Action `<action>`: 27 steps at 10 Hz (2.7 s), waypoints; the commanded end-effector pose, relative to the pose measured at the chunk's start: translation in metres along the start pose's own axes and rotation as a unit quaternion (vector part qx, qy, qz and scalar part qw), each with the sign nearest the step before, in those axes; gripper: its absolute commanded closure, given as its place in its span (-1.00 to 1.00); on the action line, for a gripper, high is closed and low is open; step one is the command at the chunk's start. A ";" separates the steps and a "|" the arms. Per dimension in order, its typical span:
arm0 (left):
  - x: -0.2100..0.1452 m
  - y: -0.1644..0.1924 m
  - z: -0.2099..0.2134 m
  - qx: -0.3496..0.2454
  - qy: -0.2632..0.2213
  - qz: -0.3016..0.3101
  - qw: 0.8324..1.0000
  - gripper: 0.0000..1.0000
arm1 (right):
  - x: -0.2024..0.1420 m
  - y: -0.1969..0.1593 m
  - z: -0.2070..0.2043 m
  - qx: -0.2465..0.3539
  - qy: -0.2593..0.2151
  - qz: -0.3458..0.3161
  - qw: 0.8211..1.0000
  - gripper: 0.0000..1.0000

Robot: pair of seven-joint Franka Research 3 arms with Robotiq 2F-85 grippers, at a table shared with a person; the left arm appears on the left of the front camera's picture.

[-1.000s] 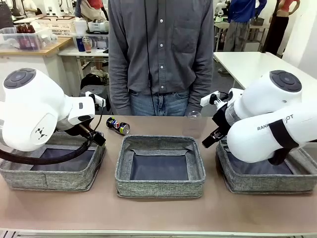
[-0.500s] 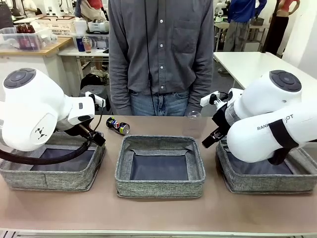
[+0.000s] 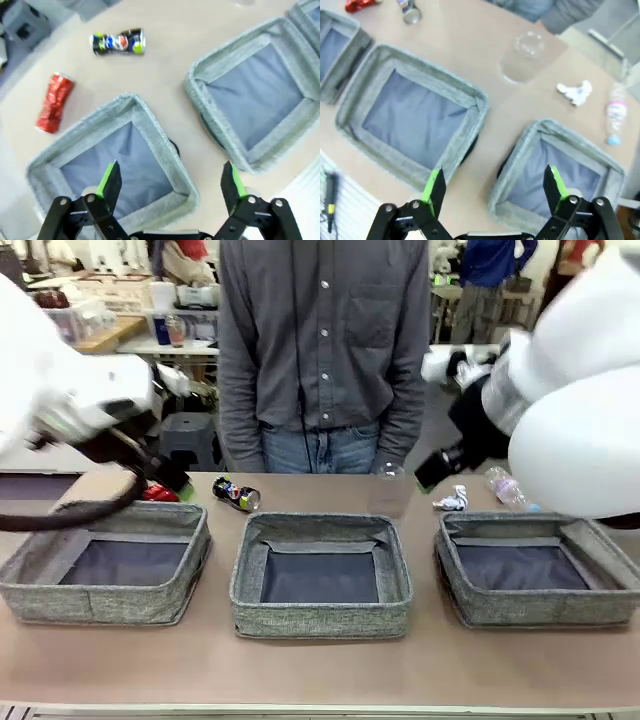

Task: Sort the waste into the appropriate baskets.
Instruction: Pick up the waste item pointed out by the person.

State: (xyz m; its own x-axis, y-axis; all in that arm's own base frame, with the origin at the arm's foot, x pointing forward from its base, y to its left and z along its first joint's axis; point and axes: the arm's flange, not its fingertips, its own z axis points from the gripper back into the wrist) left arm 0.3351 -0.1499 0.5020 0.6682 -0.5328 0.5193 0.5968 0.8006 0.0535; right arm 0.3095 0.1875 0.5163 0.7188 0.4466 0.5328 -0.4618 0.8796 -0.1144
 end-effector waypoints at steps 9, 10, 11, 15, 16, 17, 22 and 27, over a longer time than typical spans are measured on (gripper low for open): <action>-0.020 0.031 0.035 -0.386 -0.040 0.025 0.921 -1.00 | -0.048 -0.022 0.051 0.295 -0.122 -0.259 0.911 -1.00; -0.035 0.048 0.031 -0.493 -0.102 0.038 0.863 -1.00 | -0.065 -0.032 0.049 0.364 -0.149 -0.310 0.866 -1.00; -0.053 0.064 0.025 -0.556 -0.193 0.084 0.804 -1.00 | -0.084 -0.043 0.036 0.421 -0.155 -0.313 0.837 -1.00; -0.082 0.088 -0.006 -0.596 -0.304 0.195 0.717 -1.00 | -0.127 -0.099 -0.038 0.546 -0.112 -0.369 0.744 -1.00; -0.084 0.087 -0.012 -0.597 -0.296 0.199 0.719 -1.00 | -0.134 -0.107 -0.045 0.547 -0.126 -0.378 0.736 -1.00; -0.081 0.085 -0.016 -0.551 -0.236 0.206 0.773 -1.00 | -0.140 -0.115 -0.047 0.529 -0.187 -0.362 0.744 -1.00; -0.074 0.119 0.004 -0.598 -0.322 0.183 0.710 -1.00 | -0.036 -0.150 -0.007 0.537 -0.143 -0.370 0.744 -1.00; -0.074 0.119 0.004 -0.598 -0.322 0.183 0.710 -1.00 | -0.036 -0.150 -0.007 0.537 -0.143 -0.370 0.744 -1.00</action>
State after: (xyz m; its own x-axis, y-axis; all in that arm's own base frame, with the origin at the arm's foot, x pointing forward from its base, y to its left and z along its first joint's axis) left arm 0.3563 -0.0128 0.4710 0.7707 0.1754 0.6126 0.6354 -0.1388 -0.7596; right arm 0.3538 0.0361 0.5055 0.9136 -0.2713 0.3027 -0.2594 0.1842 0.9480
